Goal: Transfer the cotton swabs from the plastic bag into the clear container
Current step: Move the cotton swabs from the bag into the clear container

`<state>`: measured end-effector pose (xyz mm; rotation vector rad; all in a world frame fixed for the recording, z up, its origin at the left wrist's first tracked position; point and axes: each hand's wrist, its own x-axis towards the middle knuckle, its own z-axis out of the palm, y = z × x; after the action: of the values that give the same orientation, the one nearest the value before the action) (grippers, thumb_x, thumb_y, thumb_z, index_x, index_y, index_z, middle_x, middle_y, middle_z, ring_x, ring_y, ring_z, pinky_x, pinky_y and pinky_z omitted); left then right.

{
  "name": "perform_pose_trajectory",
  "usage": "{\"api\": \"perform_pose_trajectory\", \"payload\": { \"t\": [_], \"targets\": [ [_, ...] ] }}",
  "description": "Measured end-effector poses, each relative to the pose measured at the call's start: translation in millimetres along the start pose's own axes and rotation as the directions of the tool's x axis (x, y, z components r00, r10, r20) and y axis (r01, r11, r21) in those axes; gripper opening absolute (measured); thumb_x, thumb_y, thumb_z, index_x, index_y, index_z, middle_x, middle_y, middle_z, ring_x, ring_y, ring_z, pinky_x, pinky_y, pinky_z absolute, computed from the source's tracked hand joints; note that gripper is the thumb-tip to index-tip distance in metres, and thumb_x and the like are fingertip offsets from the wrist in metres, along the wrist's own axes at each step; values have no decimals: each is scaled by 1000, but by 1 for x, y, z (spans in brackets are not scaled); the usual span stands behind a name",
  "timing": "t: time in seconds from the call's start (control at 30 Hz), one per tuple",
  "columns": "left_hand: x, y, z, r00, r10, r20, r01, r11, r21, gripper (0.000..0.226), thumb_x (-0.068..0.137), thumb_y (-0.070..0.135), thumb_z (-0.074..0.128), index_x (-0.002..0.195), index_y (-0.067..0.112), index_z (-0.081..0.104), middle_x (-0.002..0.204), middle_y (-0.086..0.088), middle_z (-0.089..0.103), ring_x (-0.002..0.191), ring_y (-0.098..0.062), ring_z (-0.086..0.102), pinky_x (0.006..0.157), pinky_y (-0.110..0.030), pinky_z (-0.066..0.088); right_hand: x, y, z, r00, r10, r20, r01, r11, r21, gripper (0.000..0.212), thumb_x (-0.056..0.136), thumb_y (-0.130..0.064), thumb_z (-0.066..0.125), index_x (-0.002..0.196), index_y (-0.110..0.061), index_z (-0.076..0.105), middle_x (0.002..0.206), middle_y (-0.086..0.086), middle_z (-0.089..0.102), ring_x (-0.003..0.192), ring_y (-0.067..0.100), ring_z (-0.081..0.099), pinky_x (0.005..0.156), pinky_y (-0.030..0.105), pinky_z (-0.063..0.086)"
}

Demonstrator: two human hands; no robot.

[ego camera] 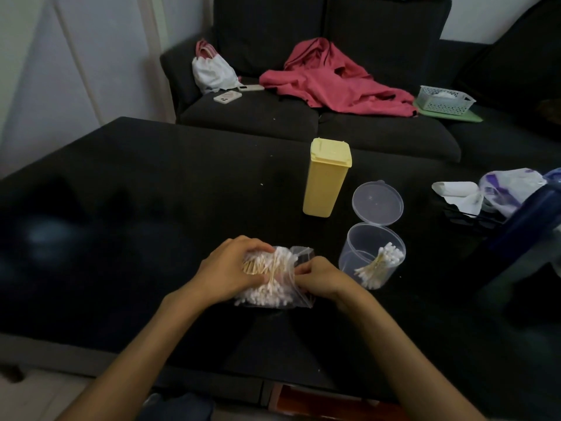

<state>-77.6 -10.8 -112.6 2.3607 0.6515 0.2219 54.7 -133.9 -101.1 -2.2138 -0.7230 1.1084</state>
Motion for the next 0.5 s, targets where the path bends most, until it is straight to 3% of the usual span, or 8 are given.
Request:
{"api": "perform_pose_trajectory", "payload": {
  "t": [0.1,0.2,0.3,0.33,0.4,0.47,0.5],
  "targets": [
    [-1,0,0,1000,-11,-24,10,1000,-26,42,75,32,76,111,43,58,116,19,54,113,-2,49,95,-37,45,-2,-2,-2,999,6,35,-7,999,35,13,90,-9,52,88,-11,65,87,5,63,80,11,61,69,20,49],
    [-2,2,1,1000,-5,-30,4,1000,-29,41,75,31,76,112,40,59,115,19,55,111,-2,51,95,-35,46,-1,-2,-1,999,-30,15,31,999,-12,25,90,-7,50,68,-18,53,71,-2,53,64,5,51,54,15,37],
    [-1,2,2,999,-7,-32,6,1000,-28,41,75,30,76,112,39,60,117,18,55,112,-2,51,95,-34,45,2,-2,4,1000,-18,19,18,999,-51,27,90,-6,48,65,-16,49,69,0,50,61,6,47,54,16,36],
    [0,2,2,1000,-8,-30,7,999,-33,41,75,29,77,112,39,60,117,18,55,112,-2,51,95,-33,45,2,-3,4,1000,-12,29,13,998,-53,22,90,-7,48,70,-14,52,73,1,53,64,7,49,57,18,38],
    [1,0,0,1000,-8,-9,8,998,-61,42,75,27,77,111,38,60,119,17,55,113,-2,51,94,-28,44,1,-5,3,997,-2,72,6,999,-52,14,92,-10,47,99,-12,59,96,7,61,81,13,57,69,22,46],
    [3,-1,-5,1000,-11,21,13,995,-98,43,73,26,79,110,37,61,119,15,56,114,-2,51,96,-28,44,-1,-6,-2,992,1,124,1,1000,-18,32,94,-11,44,125,-14,51,114,10,60,94,17,58,74,24,49],
    [3,-2,-8,999,-13,36,17,994,-108,43,72,26,79,110,38,61,120,15,57,114,-2,51,98,-30,44,-1,-5,-4,991,-3,136,5,1000,-17,35,94,-11,42,129,-14,48,112,8,60,93,16,58,72,23,49]
  ]
}}
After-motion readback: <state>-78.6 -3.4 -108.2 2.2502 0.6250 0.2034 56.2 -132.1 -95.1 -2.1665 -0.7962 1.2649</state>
